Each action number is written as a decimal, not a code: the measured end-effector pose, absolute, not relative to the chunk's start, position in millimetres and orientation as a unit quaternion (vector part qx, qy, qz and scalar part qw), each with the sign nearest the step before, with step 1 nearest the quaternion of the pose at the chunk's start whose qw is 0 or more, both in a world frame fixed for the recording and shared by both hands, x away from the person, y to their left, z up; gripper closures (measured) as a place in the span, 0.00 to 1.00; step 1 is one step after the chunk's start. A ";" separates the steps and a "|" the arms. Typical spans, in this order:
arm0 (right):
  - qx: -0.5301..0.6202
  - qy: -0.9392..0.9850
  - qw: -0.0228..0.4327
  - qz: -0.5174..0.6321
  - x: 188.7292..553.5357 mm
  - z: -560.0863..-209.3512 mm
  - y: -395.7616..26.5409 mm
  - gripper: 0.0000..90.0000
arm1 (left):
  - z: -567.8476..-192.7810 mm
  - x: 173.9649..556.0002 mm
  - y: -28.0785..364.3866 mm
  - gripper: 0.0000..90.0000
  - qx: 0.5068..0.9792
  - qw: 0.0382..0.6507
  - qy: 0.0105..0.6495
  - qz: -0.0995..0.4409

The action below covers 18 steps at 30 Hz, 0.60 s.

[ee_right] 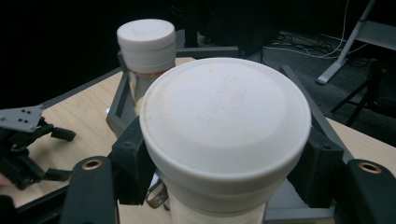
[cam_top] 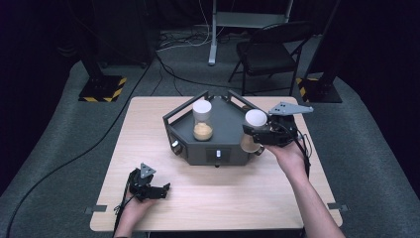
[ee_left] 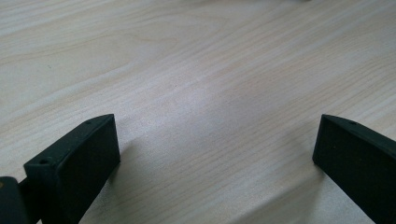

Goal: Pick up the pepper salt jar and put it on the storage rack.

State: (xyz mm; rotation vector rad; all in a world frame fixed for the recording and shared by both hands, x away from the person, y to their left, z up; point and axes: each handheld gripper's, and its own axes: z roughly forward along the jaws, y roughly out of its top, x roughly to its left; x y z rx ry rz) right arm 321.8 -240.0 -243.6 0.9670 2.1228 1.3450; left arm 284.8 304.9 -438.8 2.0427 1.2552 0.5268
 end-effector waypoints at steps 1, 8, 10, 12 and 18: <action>0.351 0.768 0.224 0.486 324.9 -242.8 -238.6 0.36 | -438.8 284.8 304.9 0.00 0.784 0.337 0.481 0.202; 0.363 0.764 0.232 0.480 345.4 -241.5 -226.6 0.36 | -438.7 285.0 305.0 0.00 0.784 0.337 0.481 0.202; 0.367 0.763 0.235 0.477 350.8 -242.5 -222.5 0.36 | -438.8 285.0 305.0 0.00 0.784 0.337 0.481 0.202; 0.371 0.763 0.236 0.474 356.6 -244.1 -218.9 0.36 | -438.7 285.0 305.0 0.00 0.784 0.337 0.481 0.202; 0.386 0.758 0.237 0.469 372.5 -250.5 -209.0 0.36 | -439.0 285.3 305.1 0.00 0.784 0.338 0.480 0.202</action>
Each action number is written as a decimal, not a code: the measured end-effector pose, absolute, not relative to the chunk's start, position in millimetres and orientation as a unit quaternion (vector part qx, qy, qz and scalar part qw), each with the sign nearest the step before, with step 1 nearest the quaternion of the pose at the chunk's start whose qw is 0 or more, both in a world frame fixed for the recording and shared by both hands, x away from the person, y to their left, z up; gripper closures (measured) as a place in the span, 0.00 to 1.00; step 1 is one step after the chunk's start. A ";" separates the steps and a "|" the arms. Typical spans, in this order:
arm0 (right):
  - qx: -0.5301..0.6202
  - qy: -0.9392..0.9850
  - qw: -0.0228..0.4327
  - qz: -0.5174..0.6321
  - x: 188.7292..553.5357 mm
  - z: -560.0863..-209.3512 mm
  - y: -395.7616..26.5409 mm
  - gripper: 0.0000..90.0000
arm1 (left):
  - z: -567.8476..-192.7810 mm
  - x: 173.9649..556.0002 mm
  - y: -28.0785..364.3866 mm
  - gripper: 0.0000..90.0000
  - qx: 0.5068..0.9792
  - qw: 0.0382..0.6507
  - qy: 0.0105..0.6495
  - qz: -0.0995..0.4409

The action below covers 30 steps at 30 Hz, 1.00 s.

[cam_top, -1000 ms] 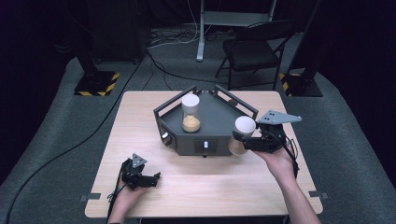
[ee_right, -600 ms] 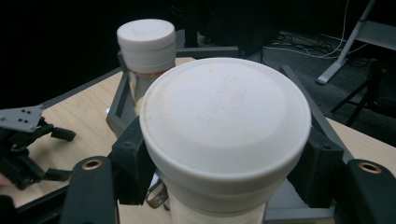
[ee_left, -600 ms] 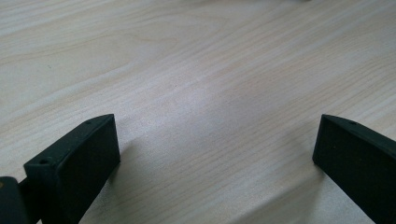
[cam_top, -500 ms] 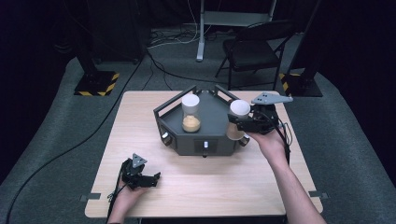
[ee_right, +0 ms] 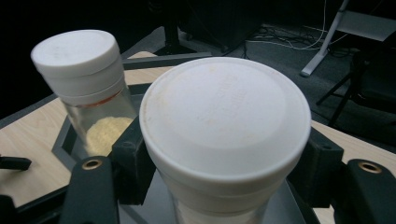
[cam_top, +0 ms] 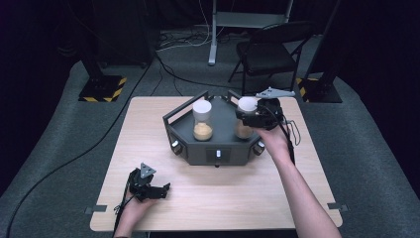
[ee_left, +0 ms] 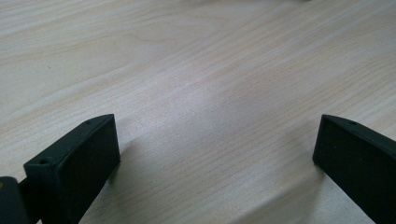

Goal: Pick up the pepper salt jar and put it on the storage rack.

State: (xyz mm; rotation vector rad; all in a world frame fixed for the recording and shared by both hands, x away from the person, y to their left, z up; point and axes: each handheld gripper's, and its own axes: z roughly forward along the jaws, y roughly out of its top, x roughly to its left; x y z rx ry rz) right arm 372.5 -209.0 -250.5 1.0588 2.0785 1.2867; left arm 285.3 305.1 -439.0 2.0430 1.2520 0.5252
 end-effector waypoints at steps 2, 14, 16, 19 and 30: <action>0.390 0.757 0.239 0.467 376.4 -253.0 -205.0 0.36 | -438.9 285.4 305.1 0.00 0.784 0.337 0.480 0.201; 0.407 0.757 0.225 0.460 393.6 -263.7 -193.8 0.36 | -438.9 285.4 305.1 0.00 0.784 0.337 0.480 0.201; 0.407 0.756 0.220 0.462 395.7 -264.2 -196.1 0.36 | -438.9 285.4 305.1 0.00 0.784 0.338 0.480 0.201; 0.407 0.758 0.216 0.463 397.0 -263.6 -198.9 0.35 | -438.9 285.5 305.1 0.00 0.784 0.337 0.480 0.201; 0.424 0.737 0.232 0.473 374.8 -260.3 -211.3 0.05 | -438.9 285.9 305.3 0.00 0.785 0.338 0.479 0.201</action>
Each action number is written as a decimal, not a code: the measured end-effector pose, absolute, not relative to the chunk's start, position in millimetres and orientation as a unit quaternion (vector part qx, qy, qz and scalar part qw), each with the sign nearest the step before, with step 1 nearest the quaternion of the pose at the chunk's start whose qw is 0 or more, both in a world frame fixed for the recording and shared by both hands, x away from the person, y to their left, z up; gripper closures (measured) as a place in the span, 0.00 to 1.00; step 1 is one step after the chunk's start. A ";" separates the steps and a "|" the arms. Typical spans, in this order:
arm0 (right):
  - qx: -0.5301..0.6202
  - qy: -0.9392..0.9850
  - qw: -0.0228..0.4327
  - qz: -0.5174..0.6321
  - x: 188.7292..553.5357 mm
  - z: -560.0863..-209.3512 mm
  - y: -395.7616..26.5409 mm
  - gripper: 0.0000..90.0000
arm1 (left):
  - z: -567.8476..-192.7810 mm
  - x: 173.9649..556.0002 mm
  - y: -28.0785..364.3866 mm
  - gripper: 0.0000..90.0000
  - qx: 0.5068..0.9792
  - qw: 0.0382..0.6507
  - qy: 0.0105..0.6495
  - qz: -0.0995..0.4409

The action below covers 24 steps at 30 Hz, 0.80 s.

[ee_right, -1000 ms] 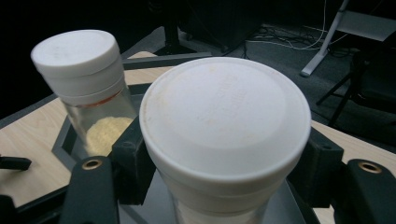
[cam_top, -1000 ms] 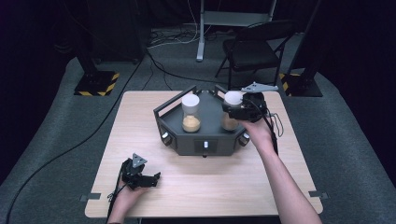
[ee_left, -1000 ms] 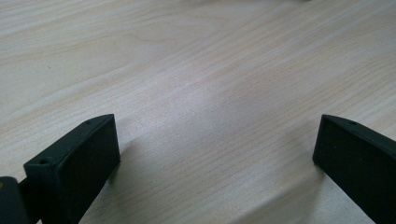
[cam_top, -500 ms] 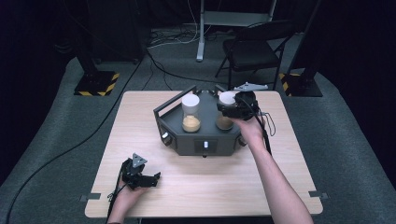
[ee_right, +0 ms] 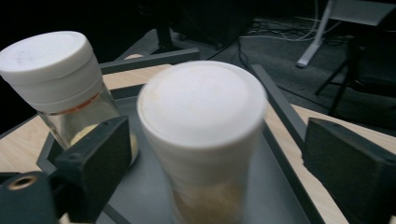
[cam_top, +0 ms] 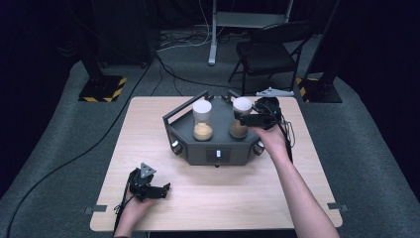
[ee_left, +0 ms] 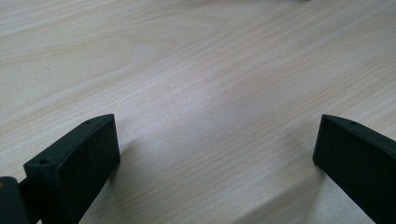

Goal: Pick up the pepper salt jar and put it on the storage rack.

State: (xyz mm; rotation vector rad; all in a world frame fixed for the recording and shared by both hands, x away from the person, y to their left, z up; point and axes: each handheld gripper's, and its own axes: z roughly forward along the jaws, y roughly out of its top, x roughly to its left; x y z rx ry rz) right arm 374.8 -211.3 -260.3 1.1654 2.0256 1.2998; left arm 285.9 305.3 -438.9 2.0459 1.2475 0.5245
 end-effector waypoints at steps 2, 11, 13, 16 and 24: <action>0.426 0.732 0.240 0.475 366.4 -263.6 -215.7 0.02 | -439.0 285.9 305.3 0.00 0.785 0.338 0.479 0.201; 0.414 0.734 0.241 0.481 340.7 -279.3 -247.1 0.00 | -439.0 285.9 305.3 0.00 0.785 0.338 0.479 0.201; 0.416 0.733 0.251 0.476 333.3 -284.6 -249.9 0.00 | -439.0 285.8 305.3 0.00 0.785 0.338 0.479 0.202; 0.419 0.731 0.258 0.472 322.8 -294.5 -255.5 0.00 | -439.0 285.8 305.2 0.00 0.785 0.338 0.479 0.202; 0.421 0.735 0.257 0.466 303.4 -321.1 -275.3 0.00 | -439.0 285.6 305.0 0.00 0.785 0.338 0.479 0.202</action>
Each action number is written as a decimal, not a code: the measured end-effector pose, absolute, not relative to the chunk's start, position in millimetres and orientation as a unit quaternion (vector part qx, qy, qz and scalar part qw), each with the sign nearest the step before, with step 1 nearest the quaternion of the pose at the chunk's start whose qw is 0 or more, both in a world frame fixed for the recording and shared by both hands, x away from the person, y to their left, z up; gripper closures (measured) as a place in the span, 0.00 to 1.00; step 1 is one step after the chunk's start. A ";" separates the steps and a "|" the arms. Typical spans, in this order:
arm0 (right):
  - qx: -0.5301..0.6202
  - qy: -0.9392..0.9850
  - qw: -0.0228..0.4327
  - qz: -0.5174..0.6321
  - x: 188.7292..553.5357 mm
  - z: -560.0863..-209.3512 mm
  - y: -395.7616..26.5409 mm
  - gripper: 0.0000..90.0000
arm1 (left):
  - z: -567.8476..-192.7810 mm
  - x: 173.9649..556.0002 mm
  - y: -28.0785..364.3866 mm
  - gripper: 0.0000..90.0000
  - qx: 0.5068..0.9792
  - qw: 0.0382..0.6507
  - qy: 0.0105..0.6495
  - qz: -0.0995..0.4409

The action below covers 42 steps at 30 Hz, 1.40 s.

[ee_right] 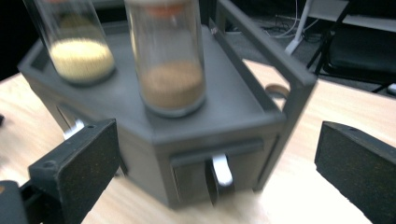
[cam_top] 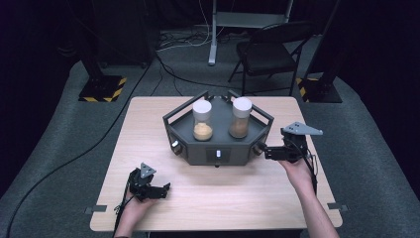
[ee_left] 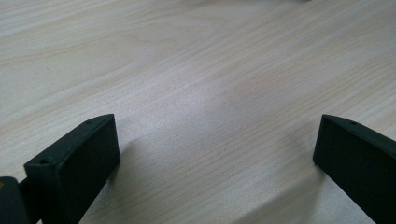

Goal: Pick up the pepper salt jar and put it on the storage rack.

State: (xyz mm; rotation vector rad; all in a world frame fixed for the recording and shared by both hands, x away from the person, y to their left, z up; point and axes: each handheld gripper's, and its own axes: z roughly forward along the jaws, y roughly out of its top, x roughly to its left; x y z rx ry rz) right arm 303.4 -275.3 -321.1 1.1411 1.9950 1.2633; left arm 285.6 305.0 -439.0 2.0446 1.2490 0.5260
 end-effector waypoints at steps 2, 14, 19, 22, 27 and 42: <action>0.423 0.738 0.256 0.460 300.2 -326.6 -279.8 0.00 | -439.0 285.5 304.9 0.00 0.784 0.337 0.480 0.202; 0.443 0.736 0.248 0.448 281.5 -364.5 -308.4 0.00 | -439.0 285.5 304.8 0.00 0.784 0.337 0.480 0.202; 0.451 0.737 0.237 0.445 278.7 -383.8 -318.9 0.00 | -439.0 285.4 304.8 0.00 0.784 0.337 0.480 0.202; 0.460 0.732 0.233 0.444 276.1 -393.1 -323.8 0.00 | -439.0 285.4 304.8 0.00 0.784 0.337 0.480 0.202; 0.469 0.733 0.229 0.436 273.0 -406.4 -329.1 0.00 | -439.1 285.4 304.8 0.00 0.784 0.337 0.480 0.202; 0.491 0.741 0.196 0.414 271.0 -437.6 -338.9 0.00 | -439.0 285.5 304.8 0.00 0.784 0.337 0.480 0.202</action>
